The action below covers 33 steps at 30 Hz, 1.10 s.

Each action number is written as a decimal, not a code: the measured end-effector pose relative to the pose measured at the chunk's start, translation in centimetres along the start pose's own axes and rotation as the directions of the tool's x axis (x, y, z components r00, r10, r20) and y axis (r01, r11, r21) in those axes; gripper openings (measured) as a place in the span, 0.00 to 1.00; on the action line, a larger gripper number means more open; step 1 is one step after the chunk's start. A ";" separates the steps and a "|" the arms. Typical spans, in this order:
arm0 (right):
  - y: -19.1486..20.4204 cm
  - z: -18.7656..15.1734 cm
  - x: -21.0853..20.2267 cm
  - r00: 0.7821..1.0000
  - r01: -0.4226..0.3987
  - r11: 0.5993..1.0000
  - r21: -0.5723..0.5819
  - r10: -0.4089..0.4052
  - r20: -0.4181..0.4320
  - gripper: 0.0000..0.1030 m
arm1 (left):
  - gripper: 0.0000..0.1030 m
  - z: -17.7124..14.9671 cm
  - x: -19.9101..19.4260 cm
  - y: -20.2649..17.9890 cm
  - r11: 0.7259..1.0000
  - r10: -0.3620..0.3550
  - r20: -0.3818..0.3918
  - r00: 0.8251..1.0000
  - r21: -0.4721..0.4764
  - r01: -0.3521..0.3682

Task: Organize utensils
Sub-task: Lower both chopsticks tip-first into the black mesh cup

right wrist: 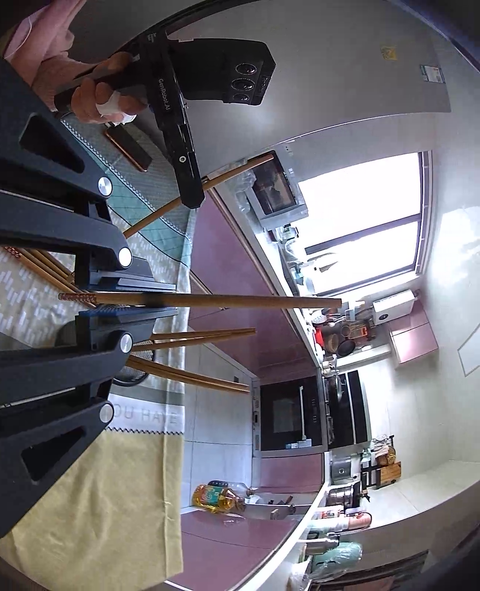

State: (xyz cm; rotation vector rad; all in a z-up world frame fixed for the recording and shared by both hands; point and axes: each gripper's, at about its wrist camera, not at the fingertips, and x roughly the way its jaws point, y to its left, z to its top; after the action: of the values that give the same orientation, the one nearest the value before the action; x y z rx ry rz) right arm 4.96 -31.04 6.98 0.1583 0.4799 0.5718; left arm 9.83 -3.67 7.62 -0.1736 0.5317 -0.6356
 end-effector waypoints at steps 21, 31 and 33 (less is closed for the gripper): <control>-1.4 2.9 2.1 0.998 0.063 0.998 -0.016 -0.063 0.026 0.06 | 0.07 4.0 2.9 -1.7 0.995 0.068 0.029 0.997 0.066 -0.069; -3.2 1.2 5.1 0.991 0.062 0.998 0.012 -0.060 -0.118 0.06 | 0.07 2.3 7.0 -2.1 0.988 0.091 -0.126 0.988 0.133 -0.074; -3.4 0.9 5.7 0.986 0.067 0.998 0.012 -0.064 -0.154 0.06 | 0.07 2.0 7.7 -2.1 0.987 0.095 -0.152 0.984 0.142 -0.073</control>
State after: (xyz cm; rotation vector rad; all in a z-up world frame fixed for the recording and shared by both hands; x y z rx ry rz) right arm 11.22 -30.67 4.60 0.1147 0.6379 0.5176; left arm 15.00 -10.00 6.74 0.0291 0.6435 -0.6037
